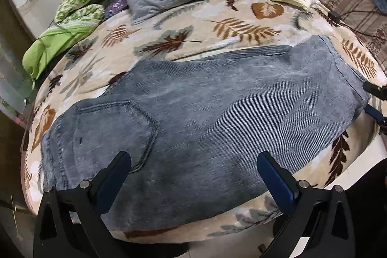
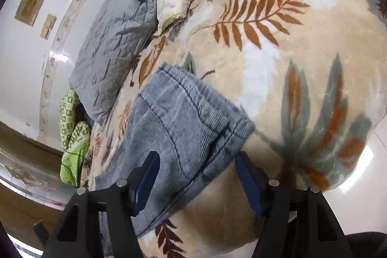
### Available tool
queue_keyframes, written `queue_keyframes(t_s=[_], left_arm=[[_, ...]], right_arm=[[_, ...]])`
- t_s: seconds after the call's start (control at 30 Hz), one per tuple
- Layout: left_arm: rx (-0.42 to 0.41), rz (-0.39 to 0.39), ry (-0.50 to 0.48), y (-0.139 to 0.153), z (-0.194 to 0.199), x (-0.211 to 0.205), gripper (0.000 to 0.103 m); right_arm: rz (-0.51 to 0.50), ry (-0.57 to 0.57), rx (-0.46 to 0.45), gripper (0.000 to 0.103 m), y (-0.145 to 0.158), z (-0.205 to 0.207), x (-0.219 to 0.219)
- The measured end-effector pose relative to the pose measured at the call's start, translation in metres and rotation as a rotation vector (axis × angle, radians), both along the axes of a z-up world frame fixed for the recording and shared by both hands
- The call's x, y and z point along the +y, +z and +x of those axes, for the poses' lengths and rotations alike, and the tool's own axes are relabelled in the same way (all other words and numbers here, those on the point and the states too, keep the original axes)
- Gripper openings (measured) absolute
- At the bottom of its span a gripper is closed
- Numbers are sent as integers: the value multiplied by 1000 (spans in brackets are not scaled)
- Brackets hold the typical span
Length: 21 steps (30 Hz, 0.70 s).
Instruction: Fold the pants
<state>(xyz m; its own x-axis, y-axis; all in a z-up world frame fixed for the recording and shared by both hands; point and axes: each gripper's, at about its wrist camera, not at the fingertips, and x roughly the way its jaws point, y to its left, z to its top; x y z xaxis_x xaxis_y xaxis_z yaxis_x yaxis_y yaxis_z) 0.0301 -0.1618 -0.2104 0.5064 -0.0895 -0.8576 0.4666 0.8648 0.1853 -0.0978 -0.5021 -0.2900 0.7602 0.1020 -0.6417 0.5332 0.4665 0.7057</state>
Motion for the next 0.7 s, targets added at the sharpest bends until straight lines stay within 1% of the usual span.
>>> queue_keyframes(t_s=[0.17, 0.23, 0.27, 0.3, 0.33, 0.37, 0.4, 0.47, 0.5, 0.53, 0.63, 0.7], left_arm=[[1, 10, -22, -12, 17, -21, 103], [-1, 37, -13, -23, 27, -26, 103], [7, 60, 3, -31, 32, -27, 103], [22, 66, 9, -37, 35, -27, 103], [42, 55, 14, -43, 37, -26, 103], [43, 21, 28, -43, 37, -22, 103], [50, 7, 37, -43, 37, -19, 103], [76, -4, 37, -42, 36, -16, 103], [75, -2, 32, -40, 35, -14, 103], [65, -1, 36, -38, 35, -12, 103], [44, -42, 75, -26, 38, 0, 103], [32, -55, 114, -20, 42, 11, 103]], right_arm=[[30, -34, -60, 68, -5, 6, -14], [33, -36, -77, 68, -6, 7, -17], [26, -33, -80, 68, -6, 9, -18], [11, -37, -77, 68, -4, 9, -18], [-27, -54, -61, 68, 0, 8, -17], [-148, -96, -8, 68, 12, 5, -14], [-227, -113, 7, 68, 21, 4, -11], [-336, -113, -21, 68, 39, 4, -3], [-382, -94, -40, 68, 47, 7, 4], [-407, -64, -58, 68, 52, 12, 10], [-434, 103, -106, 68, 62, 40, 34], [-495, 229, -111, 67, 69, 66, 59]])
